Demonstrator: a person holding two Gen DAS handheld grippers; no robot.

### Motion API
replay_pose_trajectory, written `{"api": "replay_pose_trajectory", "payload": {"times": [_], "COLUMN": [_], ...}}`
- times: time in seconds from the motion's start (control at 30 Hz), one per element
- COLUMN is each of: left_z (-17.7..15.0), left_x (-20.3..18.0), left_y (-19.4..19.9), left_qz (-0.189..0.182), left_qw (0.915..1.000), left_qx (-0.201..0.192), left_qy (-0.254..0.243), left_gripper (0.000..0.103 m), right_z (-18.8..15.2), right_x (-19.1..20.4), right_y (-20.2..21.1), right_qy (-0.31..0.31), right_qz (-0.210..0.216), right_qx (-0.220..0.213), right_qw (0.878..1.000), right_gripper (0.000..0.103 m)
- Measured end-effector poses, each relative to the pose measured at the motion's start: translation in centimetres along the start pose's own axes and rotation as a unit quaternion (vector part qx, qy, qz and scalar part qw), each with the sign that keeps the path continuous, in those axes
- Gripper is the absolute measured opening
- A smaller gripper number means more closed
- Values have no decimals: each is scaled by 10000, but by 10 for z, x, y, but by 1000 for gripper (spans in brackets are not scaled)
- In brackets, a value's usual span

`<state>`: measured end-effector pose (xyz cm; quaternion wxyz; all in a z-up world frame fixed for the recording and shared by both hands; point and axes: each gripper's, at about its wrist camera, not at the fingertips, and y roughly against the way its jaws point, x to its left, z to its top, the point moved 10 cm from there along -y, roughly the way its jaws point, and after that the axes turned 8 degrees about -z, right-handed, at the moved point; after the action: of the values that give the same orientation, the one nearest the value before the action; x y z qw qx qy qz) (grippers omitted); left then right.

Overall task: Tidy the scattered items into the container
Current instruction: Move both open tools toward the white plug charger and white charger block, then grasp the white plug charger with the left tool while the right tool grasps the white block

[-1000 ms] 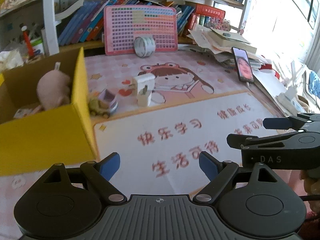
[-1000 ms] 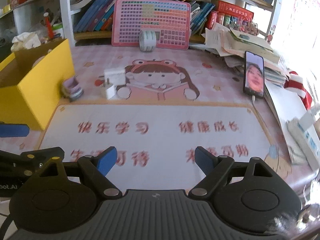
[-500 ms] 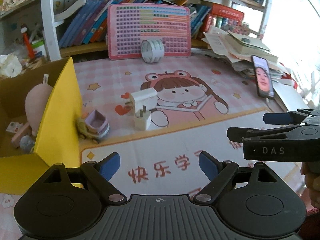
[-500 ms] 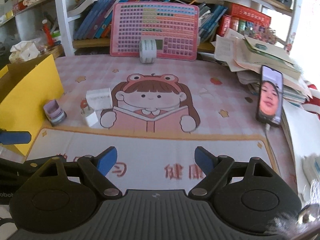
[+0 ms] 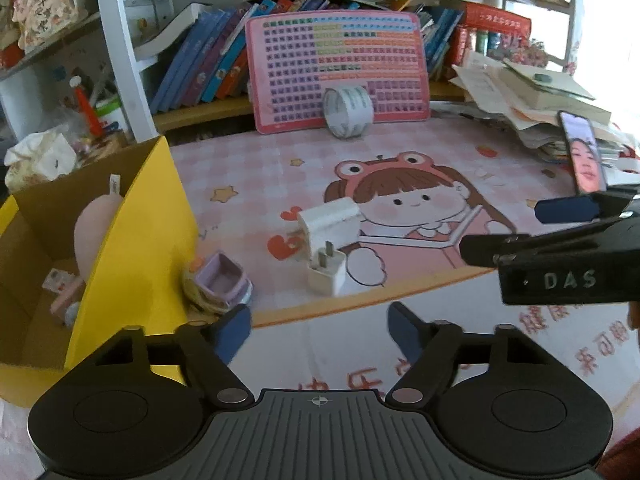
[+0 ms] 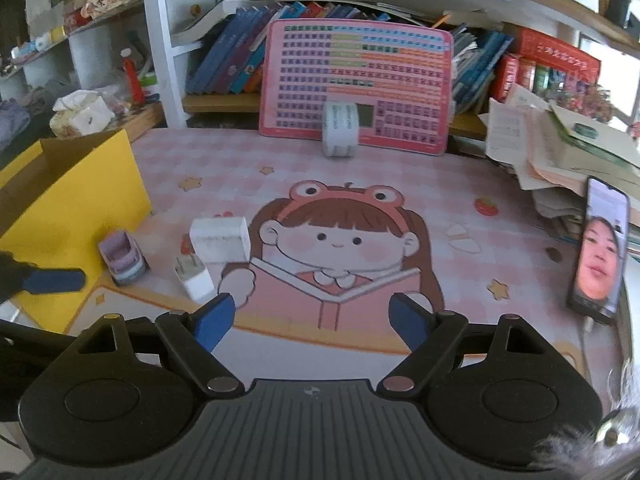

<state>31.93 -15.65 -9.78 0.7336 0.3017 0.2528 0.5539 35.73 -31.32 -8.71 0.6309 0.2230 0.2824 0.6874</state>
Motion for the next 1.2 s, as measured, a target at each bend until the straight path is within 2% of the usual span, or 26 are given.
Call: {"api": "replay_pose_trajectory", "payload": {"times": [0.1, 0.23, 0.4, 0.53, 0.77, 0.87, 0.93, 1.1, 1.2], "left_z": [6, 15, 22, 24, 24, 22, 22, 20, 18], "left_x": [2, 3, 4, 5, 7, 10, 10, 12, 16], "left_y": [-11, -25, -48, -65, -80, -84, -85, -78, -62], "left_qz": [12, 51, 59, 37, 45, 32, -61, -301, -315], "left_qw": [10000, 10000, 9999, 9998, 9995, 9992, 9991, 9986, 9983], "left_qx": [38, 52, 74, 187, 317, 393, 408, 393, 376], "left_qy": [31, 10, -41, -6, 35, 36, 62, 210, 315], "left_gripper": [57, 56, 55, 48, 44, 40, 28, 28, 28], "right_z": [6, 14, 24, 29, 33, 35, 36, 39, 42], "right_x": [4, 9, 14, 16, 20, 25, 29, 44, 55], "right_y": [-9, -21, -37, -48, -64, -68, -71, -76, -80], "right_qy": [59, 36, -102, -97, -43, 13, 62, 186, 288], "right_qz": [145, 382, 596, 690, 823, 878, 911, 1005, 1065], "right_qx": [-25, 26, 146, 224, 375, 408, 434, 475, 463], "right_qw": [9999, 9993, 9981, 9973, 9959, 9953, 9949, 9936, 9928], "right_gripper": [80, 76, 76, 76, 76, 76, 76, 76, 76]}}
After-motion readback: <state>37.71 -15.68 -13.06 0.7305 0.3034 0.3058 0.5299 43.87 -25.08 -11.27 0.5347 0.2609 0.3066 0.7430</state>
